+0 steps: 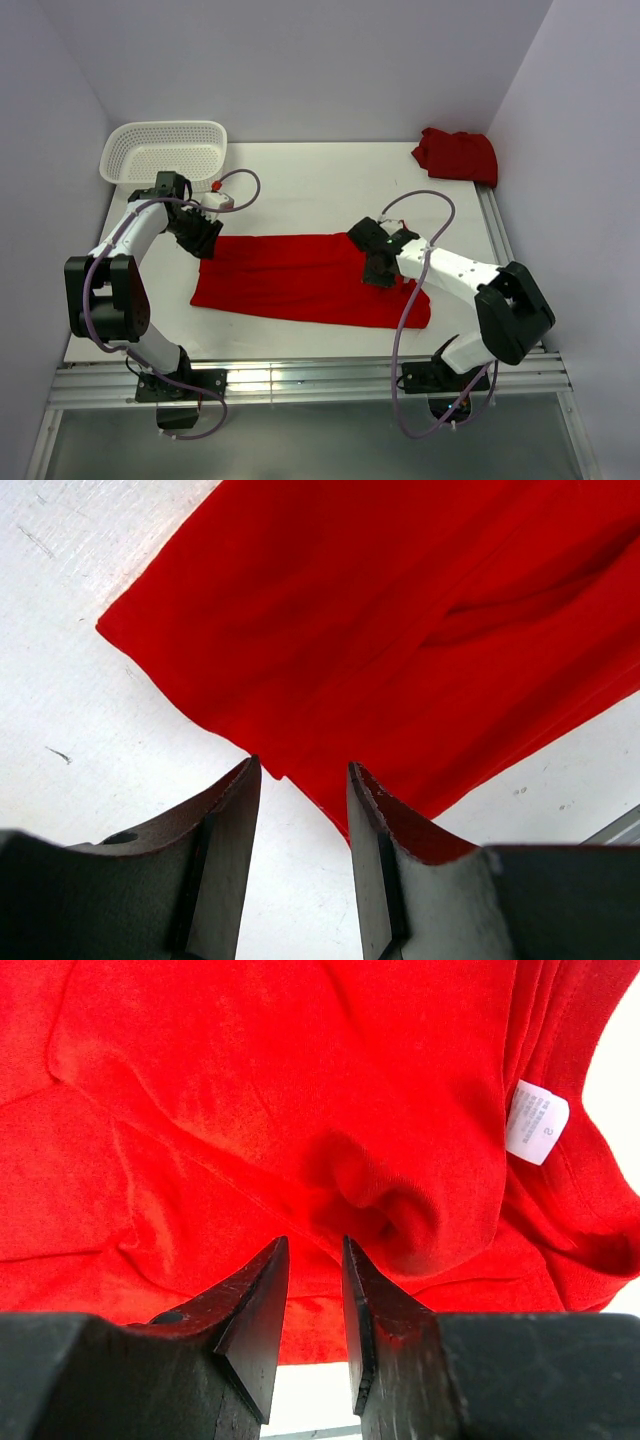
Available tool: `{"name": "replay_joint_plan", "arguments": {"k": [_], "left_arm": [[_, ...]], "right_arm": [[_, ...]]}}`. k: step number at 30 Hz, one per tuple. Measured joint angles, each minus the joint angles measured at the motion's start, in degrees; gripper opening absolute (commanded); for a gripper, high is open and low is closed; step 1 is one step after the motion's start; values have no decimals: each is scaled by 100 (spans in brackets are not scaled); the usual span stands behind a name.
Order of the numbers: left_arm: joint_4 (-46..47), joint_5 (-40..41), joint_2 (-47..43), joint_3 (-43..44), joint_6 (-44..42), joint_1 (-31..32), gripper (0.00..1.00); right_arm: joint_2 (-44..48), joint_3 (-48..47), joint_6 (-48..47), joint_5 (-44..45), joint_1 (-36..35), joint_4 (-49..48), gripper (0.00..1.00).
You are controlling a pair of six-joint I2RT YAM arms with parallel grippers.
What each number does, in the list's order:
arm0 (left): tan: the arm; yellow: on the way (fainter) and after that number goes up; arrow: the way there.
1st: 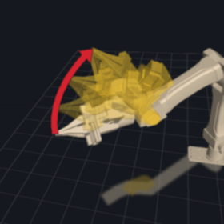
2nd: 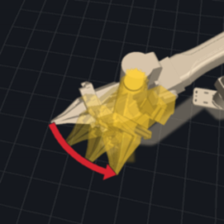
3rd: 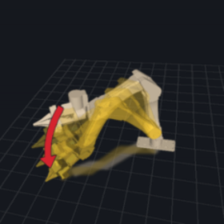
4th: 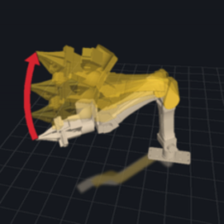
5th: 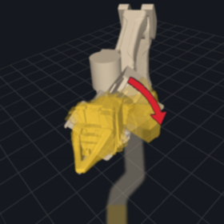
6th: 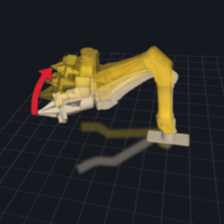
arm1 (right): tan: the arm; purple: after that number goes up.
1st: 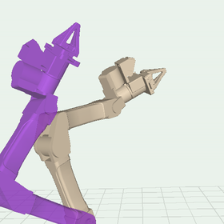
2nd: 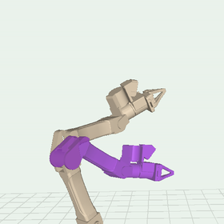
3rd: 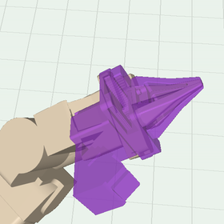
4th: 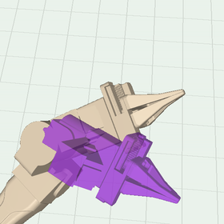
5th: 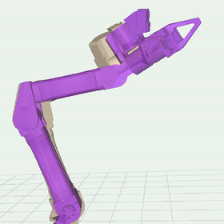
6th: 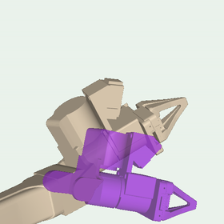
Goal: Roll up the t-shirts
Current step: Fold the tshirt
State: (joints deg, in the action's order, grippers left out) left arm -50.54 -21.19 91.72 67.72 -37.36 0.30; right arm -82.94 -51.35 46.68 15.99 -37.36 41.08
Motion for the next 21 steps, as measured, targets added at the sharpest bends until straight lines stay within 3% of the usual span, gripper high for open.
{"name": "replay_joint_plan", "arguments": {"k": [16, 21], "left_arm": [[4, 2, 0, -11, -2, 0, 45], [2, 2, 0, -24, 0, 0, 45]], "right_arm": [[-673, -170, -31, 160, -17, 28, 35], [-787, -170, -59, 151, -17, 0, 28]]}}
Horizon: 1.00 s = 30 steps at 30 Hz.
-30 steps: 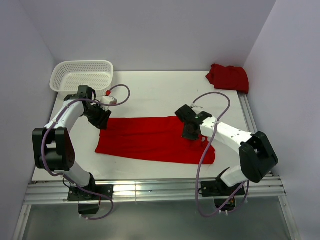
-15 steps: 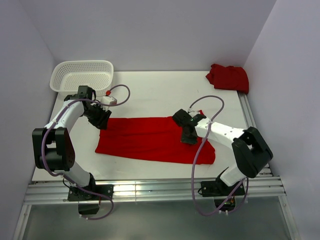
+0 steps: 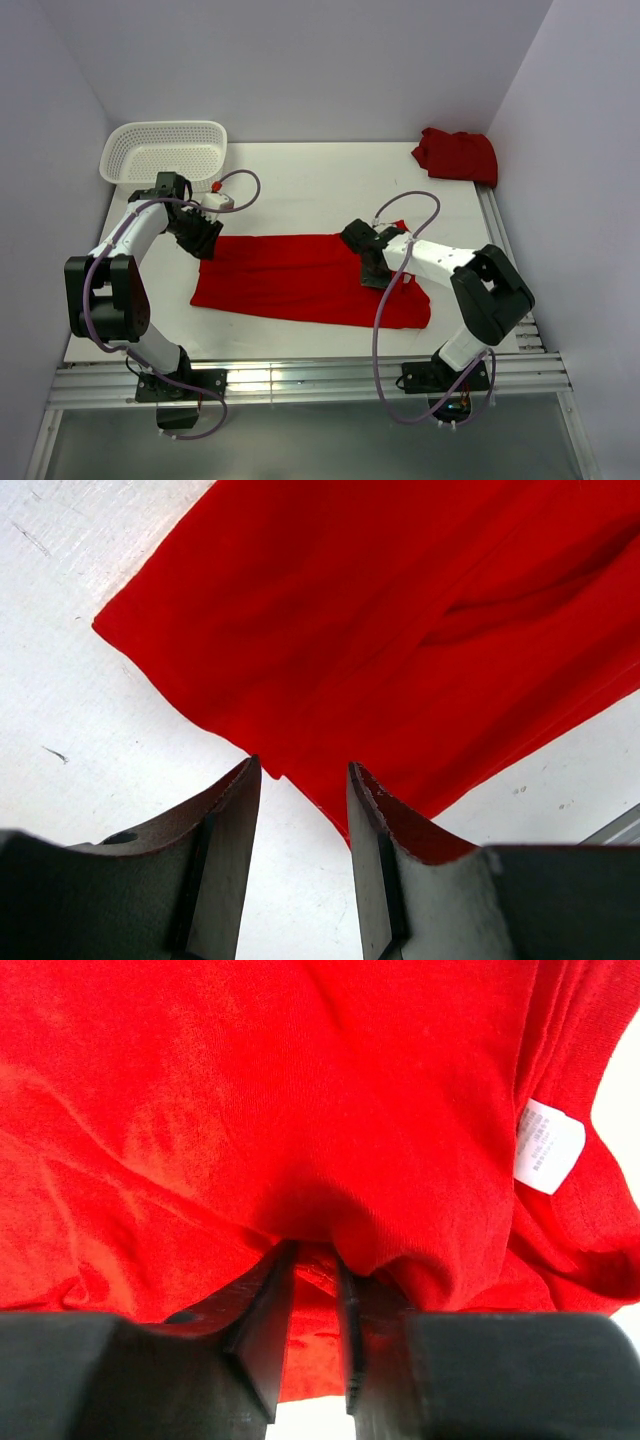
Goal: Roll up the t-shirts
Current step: Fold the tshirt
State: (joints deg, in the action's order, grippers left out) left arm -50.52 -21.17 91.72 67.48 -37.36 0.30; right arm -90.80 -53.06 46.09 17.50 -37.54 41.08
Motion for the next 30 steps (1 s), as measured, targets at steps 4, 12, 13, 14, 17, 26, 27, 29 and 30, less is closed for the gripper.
{"name": "replay_joint_plan", "arguments": {"k": [4, 12, 13, 14, 17, 26, 27, 29, 30], "left_arm": [[-2, 0, 0, 0, 0, 0, 45], [0, 4, 0, 0, 0, 0, 45], [0, 4, 0, 0, -2, 0, 45], [-2, 4, 0, 0, 0, 0, 45], [0, 7, 0, -2, -2, 0, 45], [2, 7, 0, -42, 0, 0, 45], [2, 7, 0, -42, -2, 0, 45], [0, 7, 0, -42, -2, 0, 45], [0, 7, 0, -42, -2, 0, 45]], "right_arm": [[-111, 0, -37, -9, 0, -52, 19], [-149, -170, -79, -4, 0, -52, 4], [-149, -221, -81, 2, 0, -39, 4], [-146, -271, -83, 7, 2, -37, 3], [-101, -400, -92, 13, 2, -24, 2], [372, -466, -105, -48, 7, 20, 0], [422, -466, -105, -76, 7, 17, 0], [540, -466, -105, -131, 7, 11, 0], [614, -466, -105, -175, 2, 9, 0]]}}
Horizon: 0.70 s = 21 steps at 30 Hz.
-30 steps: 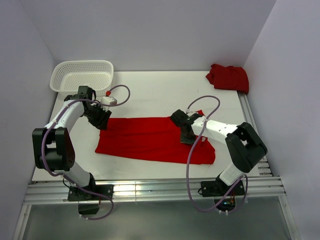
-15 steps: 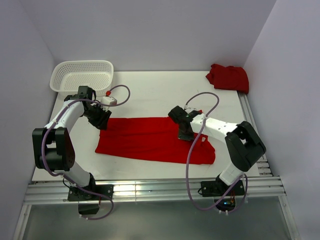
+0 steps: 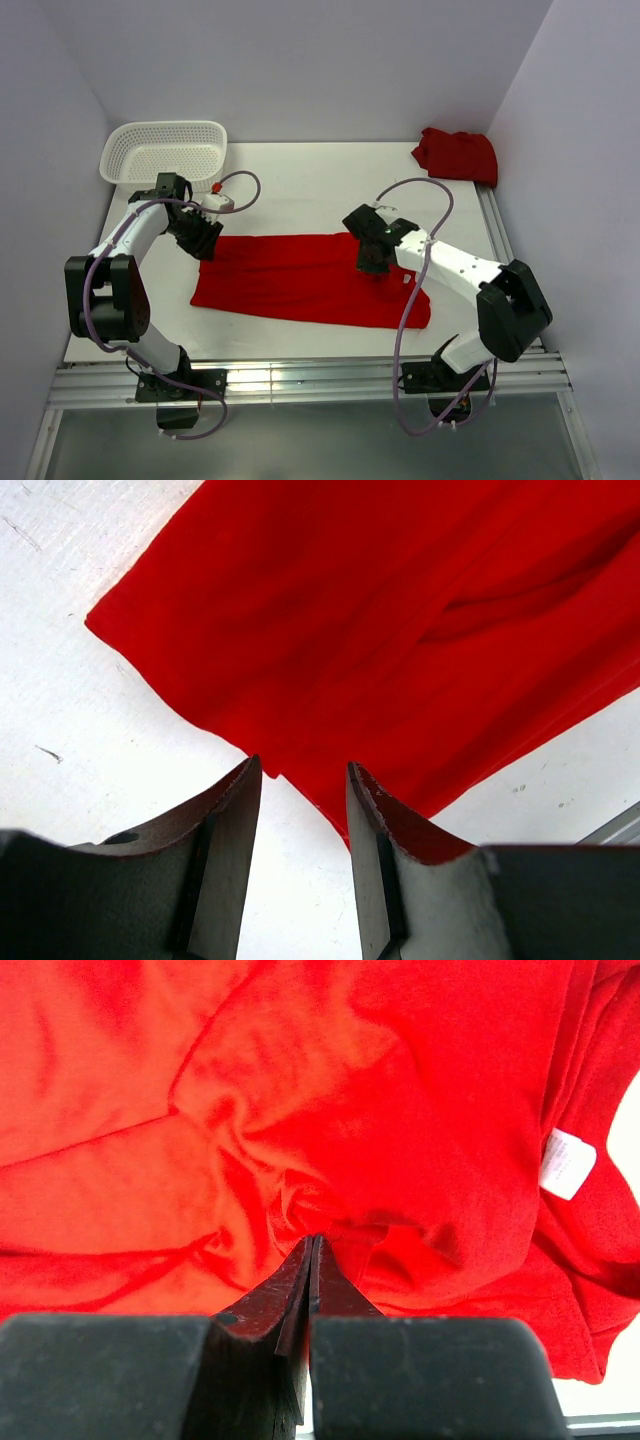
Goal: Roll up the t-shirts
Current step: Fold the tshirt
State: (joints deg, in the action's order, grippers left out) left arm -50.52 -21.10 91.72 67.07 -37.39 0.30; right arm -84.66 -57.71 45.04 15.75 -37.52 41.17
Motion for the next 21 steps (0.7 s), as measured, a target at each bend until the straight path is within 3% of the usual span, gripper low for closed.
{"name": "replay_joint_plan", "arguments": {"k": [21], "left_arm": [[-20, -2, 0, 0, -81, 0, 44]], "right_arm": [[-68, -328, -122, -413, -490, 48, 0]]}}
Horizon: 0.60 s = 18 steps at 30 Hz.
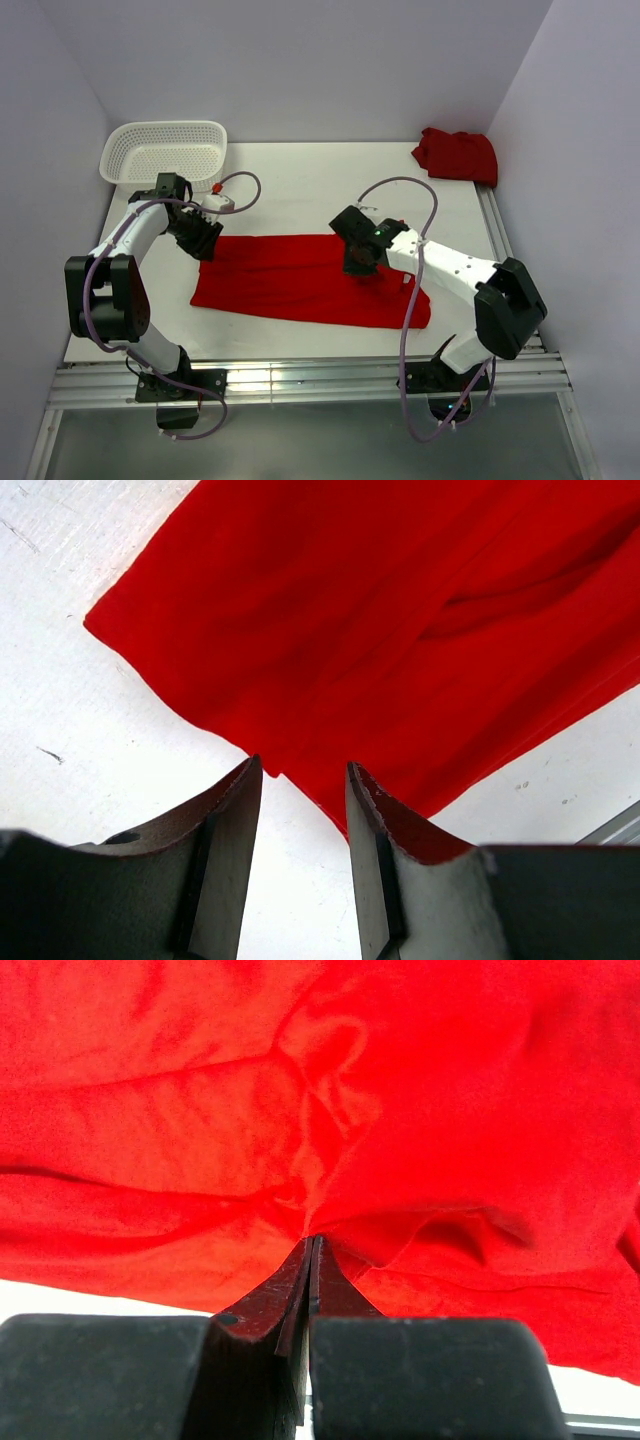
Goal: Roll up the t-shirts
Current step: Fold the tshirt
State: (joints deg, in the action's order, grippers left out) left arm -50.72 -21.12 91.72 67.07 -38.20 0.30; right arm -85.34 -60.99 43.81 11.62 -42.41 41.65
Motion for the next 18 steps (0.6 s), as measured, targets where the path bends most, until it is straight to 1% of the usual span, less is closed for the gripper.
{"name": "replay_joint_plan", "arguments": {"k": [7, 9, 10, 11, 13, 14, 17, 18], "left_arm": [[-4, 0, 0, -11, -17, 0, 44], [-17, 0, 0, -26, -20, 0, 45], [-24, 0, 0, -31, -20, 0, 45], [-35, 0, 0, -31, -20, 0, 45], [-50, 0, 0, -31, -22, 0, 45], [-61, 0, 0, -31, -22, 0, 45], [-81, 0, 0, -31, -22, 0, 45], [-81, 2, 0, -31, -22, 0, 45]], "right_arm": [[-417, -101, -94, -168, -216, -26, 0], [-496, -98, -105, -190, -251, -35, 4], [-533, -98, -109, -197, -264, -35, 6], [-562, -98, -111, -199, -273, -35, 15], [-603, -98, -120, -195, -275, -33, 26], [-616, -98, -105, -175, -278, -22, 35], [-603, -98, -61, -57, -282, 50, 46], [-579, -98, -46, -15, -282, 83, 47]]}}
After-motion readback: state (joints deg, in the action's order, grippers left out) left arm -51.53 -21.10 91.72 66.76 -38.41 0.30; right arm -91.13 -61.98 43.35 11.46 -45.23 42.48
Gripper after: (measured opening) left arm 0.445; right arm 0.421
